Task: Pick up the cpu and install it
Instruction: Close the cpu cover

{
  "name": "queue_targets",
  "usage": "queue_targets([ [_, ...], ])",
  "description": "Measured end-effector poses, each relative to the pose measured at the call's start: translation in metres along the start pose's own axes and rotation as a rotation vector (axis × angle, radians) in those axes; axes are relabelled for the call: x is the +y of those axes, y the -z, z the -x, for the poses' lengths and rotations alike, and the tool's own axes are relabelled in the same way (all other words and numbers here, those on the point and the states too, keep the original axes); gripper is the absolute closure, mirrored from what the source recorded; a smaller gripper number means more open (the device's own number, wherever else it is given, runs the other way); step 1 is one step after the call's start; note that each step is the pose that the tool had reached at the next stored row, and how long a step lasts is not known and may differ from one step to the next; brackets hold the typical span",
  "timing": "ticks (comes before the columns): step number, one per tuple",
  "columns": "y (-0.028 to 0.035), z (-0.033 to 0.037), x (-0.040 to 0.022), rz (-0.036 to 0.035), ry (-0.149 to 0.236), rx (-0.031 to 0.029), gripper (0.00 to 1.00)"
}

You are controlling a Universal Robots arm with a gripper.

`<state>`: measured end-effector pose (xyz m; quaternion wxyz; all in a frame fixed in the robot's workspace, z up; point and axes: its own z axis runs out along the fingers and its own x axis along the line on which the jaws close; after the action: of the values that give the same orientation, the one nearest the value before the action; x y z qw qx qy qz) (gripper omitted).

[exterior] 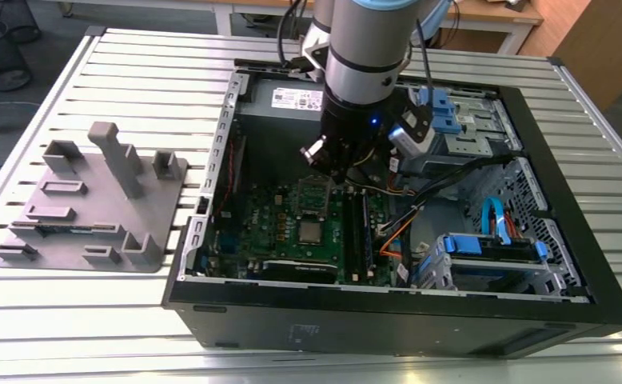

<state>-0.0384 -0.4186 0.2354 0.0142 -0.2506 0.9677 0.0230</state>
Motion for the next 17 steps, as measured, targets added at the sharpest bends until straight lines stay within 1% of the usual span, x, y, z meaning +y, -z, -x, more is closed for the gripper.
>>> queue_targets([
  [9,0.0014,0.0001,0.0000,0.0019,0.054,0.0022,0.89],
  [17,0.0051,0.0002,0.0002,0.0033,0.088,0.0034,0.89],
])
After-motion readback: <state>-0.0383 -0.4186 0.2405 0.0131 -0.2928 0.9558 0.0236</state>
